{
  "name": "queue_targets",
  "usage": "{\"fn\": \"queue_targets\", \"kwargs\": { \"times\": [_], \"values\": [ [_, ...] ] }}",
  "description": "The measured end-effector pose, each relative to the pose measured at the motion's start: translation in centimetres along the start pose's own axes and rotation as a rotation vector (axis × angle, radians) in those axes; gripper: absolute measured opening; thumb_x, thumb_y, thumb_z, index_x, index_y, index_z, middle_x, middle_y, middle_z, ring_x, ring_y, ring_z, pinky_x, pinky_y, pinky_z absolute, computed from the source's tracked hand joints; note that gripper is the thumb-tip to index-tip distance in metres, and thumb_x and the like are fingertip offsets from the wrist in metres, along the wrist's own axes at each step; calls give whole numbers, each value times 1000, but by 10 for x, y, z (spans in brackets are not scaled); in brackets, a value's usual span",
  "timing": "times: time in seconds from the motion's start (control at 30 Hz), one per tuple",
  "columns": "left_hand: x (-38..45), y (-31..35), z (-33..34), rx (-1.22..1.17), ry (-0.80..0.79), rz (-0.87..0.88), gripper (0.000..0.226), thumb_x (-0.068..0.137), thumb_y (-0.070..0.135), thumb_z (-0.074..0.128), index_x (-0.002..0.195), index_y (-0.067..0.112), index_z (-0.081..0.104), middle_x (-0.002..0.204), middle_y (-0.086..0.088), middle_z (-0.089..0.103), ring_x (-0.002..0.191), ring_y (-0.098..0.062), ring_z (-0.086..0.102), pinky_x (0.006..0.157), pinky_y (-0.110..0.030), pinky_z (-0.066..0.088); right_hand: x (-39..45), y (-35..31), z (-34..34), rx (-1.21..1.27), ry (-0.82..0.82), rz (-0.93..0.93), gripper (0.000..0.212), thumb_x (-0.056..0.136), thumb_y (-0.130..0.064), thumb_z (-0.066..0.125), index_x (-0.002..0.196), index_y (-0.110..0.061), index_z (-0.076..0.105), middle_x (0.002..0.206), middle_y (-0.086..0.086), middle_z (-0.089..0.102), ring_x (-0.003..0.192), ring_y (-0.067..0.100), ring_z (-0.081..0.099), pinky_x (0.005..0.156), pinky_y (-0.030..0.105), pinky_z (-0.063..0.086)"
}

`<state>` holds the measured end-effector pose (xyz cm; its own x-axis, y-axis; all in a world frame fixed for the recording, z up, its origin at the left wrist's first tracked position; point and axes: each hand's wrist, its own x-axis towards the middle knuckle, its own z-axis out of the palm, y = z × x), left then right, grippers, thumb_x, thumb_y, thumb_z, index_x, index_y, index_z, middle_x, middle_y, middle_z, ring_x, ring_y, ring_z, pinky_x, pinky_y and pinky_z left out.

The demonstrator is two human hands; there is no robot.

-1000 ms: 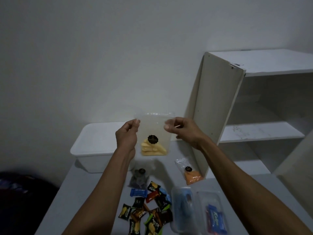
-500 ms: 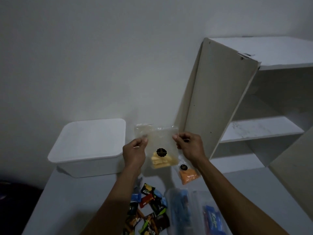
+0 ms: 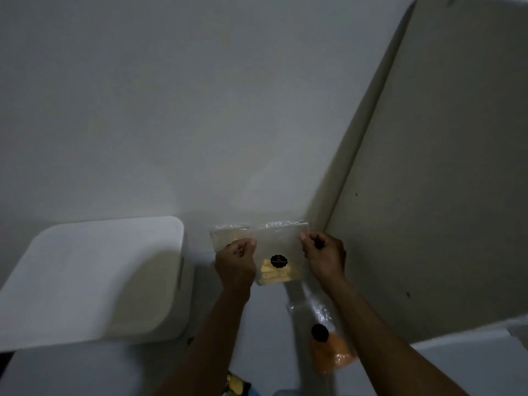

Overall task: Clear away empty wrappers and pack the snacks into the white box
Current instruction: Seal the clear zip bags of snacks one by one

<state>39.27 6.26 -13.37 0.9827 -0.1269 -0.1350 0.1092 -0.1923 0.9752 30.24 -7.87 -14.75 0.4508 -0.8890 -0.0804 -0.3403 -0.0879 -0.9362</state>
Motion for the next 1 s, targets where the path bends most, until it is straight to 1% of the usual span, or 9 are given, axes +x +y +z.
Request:
{"fn": "queue_targets", "kwargs": {
  "times": [0.1, 0.17, 0.3, 0.4, 0.5, 0.7, 0.83, 0.9, 1.0],
  "values": [
    [22, -14, 19, 31, 14, -44, 4, 83, 18, 75, 81, 20, 75, 69, 8, 68, 63, -3, 62, 70, -24, 51, 25, 16, 17, -35, 16, 37, 24, 83, -32, 74, 70, -14, 67, 66, 1, 69, 67, 24, 67, 67, 36, 56],
    [30, -24, 30, 13, 34, -93, 6, 84, 16, 74, 79, 20, 73, 73, 4, 68, 66, -3, 60, 67, -21, 48, 35, 25, 27, -35, 47, 73, 21, 83, -28, 75, 71, -12, 68, 67, 3, 70, 66, 22, 66, 68, 34, 55],
    [38, -35, 43, 87, 70, -104, 7, 83, 17, 75, 86, 11, 74, 81, -4, 69, 67, -2, 57, 54, -1, 39, 43, 34, 37, -66, 91, 125, 16, 82, -27, 76, 76, -13, 72, 70, 2, 72, 72, 20, 69, 71, 28, 53],
    [41, -38, 51, 116, 79, -92, 8, 84, 20, 75, 84, 13, 75, 82, -6, 70, 68, -6, 59, 55, -2, 39, 47, 39, 39, -70, 105, 159, 14, 82, -27, 76, 76, -15, 72, 70, 0, 72, 72, 20, 69, 73, 30, 55],
    [41, -38, 57, 110, 71, -98, 11, 84, 21, 75, 89, 12, 76, 85, -6, 73, 73, -11, 63, 64, -14, 48, 52, 40, 39, -71, 123, 175, 11, 82, -25, 76, 76, -16, 73, 71, 0, 73, 72, 20, 69, 74, 32, 56],
    [36, -36, 61, 86, 64, -132, 33, 85, 15, 73, 114, -1, 69, 102, -12, 71, 84, -16, 64, 54, 2, 41, 52, 39, 36, -115, 136, 122, 5, 84, -17, 73, 83, -12, 74, 79, 7, 74, 77, 24, 69, 76, 29, 52],
    [24, -34, 51, 114, 51, -111, 38, 85, 17, 74, 117, -2, 66, 105, -14, 70, 84, -12, 60, 54, 4, 39, 42, 39, 35, -142, 129, 133, 18, 86, -18, 72, 101, -8, 73, 93, 10, 75, 89, 26, 69, 81, 26, 48],
    [14, -31, 40, 128, 39, -88, 36, 85, 19, 74, 115, -1, 67, 100, -10, 70, 82, -9, 59, 56, 5, 38, 29, 37, 31, -150, 138, 118, 19, 86, -18, 71, 101, -7, 72, 94, 11, 75, 89, 27, 69, 76, 23, 45],
    [-6, -24, 14, 180, 38, -75, 33, 85, 27, 74, 110, 5, 71, 86, 1, 66, 80, -8, 60, 62, 2, 36, 2, 32, 22, -188, 126, 74, 11, 86, -17, 69, 91, -8, 73, 88, 10, 74, 82, 26, 67, 66, 20, 39]
  ]
}}
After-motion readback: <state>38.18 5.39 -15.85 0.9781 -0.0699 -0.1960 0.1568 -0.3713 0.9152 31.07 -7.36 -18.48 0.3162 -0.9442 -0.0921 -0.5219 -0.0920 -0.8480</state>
